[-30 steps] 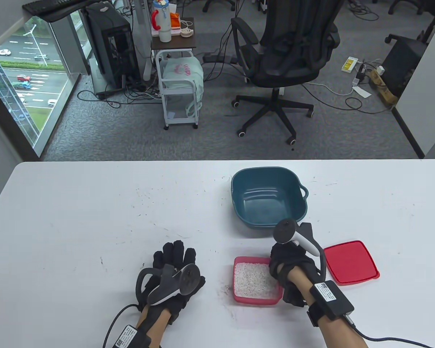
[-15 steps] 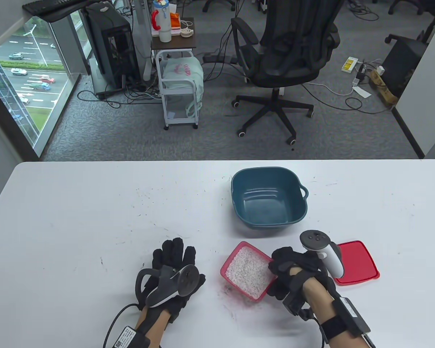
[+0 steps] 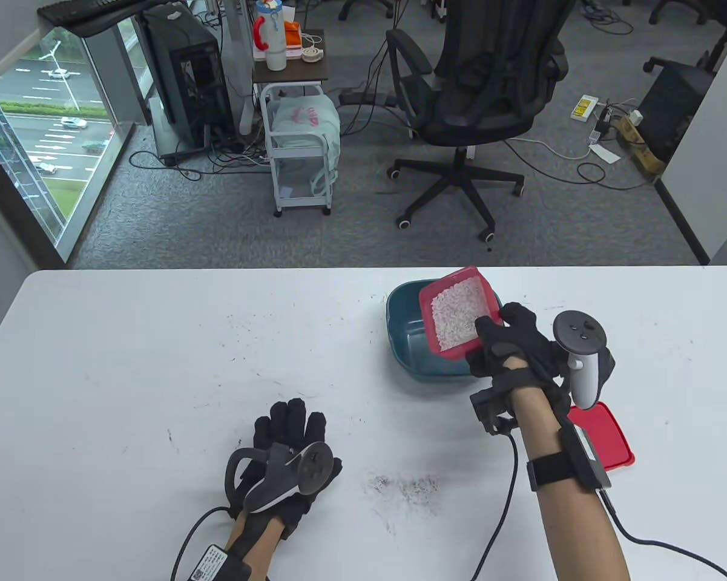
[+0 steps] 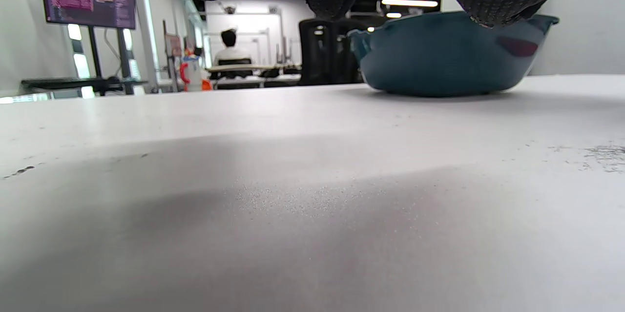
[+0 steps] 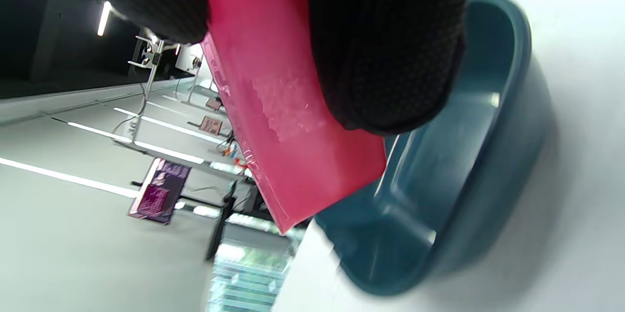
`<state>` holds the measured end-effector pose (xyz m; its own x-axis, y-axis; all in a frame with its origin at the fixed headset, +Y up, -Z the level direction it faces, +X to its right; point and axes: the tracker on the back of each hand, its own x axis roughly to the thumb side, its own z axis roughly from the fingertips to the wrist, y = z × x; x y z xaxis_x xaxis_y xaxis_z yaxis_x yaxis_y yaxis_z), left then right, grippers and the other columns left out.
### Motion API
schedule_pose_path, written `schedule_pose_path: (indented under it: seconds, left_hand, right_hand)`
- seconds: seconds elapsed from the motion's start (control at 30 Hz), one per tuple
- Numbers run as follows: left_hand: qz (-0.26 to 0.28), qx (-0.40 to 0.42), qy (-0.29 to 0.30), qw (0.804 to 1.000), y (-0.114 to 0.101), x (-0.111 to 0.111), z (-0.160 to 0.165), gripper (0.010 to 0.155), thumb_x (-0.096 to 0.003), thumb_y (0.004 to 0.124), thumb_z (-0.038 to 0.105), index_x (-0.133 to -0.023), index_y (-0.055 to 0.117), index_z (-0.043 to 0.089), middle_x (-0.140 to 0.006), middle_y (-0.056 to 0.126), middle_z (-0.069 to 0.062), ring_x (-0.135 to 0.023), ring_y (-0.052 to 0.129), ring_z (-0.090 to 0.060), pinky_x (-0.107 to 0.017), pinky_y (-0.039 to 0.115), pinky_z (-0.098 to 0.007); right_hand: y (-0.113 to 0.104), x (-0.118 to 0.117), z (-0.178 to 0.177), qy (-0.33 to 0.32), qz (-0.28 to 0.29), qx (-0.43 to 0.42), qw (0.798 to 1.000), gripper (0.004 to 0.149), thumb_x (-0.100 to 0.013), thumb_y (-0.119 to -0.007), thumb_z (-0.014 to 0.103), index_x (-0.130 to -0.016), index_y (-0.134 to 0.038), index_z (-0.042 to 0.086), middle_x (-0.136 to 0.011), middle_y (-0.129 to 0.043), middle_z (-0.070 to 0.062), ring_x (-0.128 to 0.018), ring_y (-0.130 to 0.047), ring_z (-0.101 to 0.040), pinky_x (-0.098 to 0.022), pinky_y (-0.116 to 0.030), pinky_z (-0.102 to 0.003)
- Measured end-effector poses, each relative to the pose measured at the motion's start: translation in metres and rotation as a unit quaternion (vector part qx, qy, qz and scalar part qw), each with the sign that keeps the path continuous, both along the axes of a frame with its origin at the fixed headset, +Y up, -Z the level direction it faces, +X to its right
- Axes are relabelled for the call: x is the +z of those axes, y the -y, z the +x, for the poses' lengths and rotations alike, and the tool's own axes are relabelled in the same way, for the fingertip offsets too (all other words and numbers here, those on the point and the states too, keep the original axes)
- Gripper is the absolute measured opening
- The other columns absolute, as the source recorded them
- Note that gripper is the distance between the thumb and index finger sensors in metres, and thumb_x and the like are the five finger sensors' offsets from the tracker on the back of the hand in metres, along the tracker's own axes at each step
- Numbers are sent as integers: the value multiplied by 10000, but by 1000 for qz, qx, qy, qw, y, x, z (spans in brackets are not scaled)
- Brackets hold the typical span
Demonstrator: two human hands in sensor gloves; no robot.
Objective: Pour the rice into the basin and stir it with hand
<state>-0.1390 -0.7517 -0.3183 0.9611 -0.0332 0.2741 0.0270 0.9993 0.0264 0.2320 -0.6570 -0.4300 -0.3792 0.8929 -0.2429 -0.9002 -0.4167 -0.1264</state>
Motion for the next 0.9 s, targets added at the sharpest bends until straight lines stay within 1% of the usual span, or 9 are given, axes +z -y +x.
schedule_pose_path:
  seconds: [0.1, 0.2, 0.33, 0.47, 0.63, 0.77, 0.83, 0.9]
  left_hand:
    - [-1, -2, 0, 1000, 0, 0, 0, 871, -395, 749, 658, -1106, 620, 171, -1172, 469, -277, -1047, 529, -583, -714, 530, -741]
    - [-1, -5, 2, 1000, 0, 0, 1, 871, -395, 748, 659, -1106, 621, 170, -1173, 467, -278, -1048, 528, -583, -713, 530, -742]
    - [2, -13, 7, 1000, -2, 0, 4, 869, -395, 749, 659, -1104, 625, 173, -1174, 476, -273, -1049, 532, -581, -717, 532, -739]
    - [8, -13, 8, 1000, -3, 1, 5, 870, -394, 749, 660, -1106, 622, 175, -1174, 480, -271, -1050, 535, -579, -718, 534, -737]
    - [3, -19, 9, 1000, -1, 1, 7, 869, -395, 749, 659, -1105, 624, 173, -1173, 482, -272, -1049, 536, -580, -716, 536, -738]
    - [2, -20, 10, 1000, 0, 1, 8, 869, -395, 748, 660, -1105, 625, 173, -1173, 482, -272, -1049, 537, -580, -716, 537, -737]
    - [4, -19, 10, 1000, 0, 1, 8, 868, -396, 747, 660, -1105, 624, 175, -1174, 482, -270, -1049, 538, -579, -716, 538, -737]
    - [5, -17, 10, 1000, 0, 1, 8, 867, -395, 748, 659, -1104, 627, 174, -1173, 484, -271, -1048, 537, -580, -715, 538, -737]
  right_hand:
    - [7, -9, 0, 23, -7, 38, 999, 778, -337, -891, 448, -950, -530, 132, -785, -580, -317, -324, -1096, -429, -172, -1012, -422]
    - [16, -14, -3, 28, -12, 54, 998, 779, -335, -897, 449, -946, -540, 124, -781, -587, -320, -317, -1096, -432, -167, -1010, -425]
    - [23, -17, -10, 39, -4, 104, 994, 784, -328, -905, 456, -943, -552, 123, -778, -597, -315, -308, -1099, -428, -161, -1010, -422]
    - [20, -19, -18, 38, 10, 154, 987, 786, -322, -912, 462, -938, -564, 120, -777, -607, -310, -303, -1100, -425, -157, -1011, -419]
    - [11, -19, -32, 37, 29, 219, 974, 787, -319, -914, 467, -934, -571, 117, -776, -615, -306, -300, -1101, -423, -155, -1011, -419]
    - [-3, -19, -45, 39, 63, 300, 951, 791, -311, -915, 478, -929, -581, 115, -775, -625, -302, -300, -1102, -420, -155, -1009, -422]
    - [-10, -18, -49, 44, 71, 342, 936, 791, -308, -914, 484, -926, -588, 113, -775, -635, -296, -301, -1102, -417, -156, -1006, -428]
    - [-18, -17, -54, 52, 84, 391, 915, 794, -302, -916, 486, -922, -594, 111, -777, -642, -292, -298, -1101, -418, -156, -1002, -432]
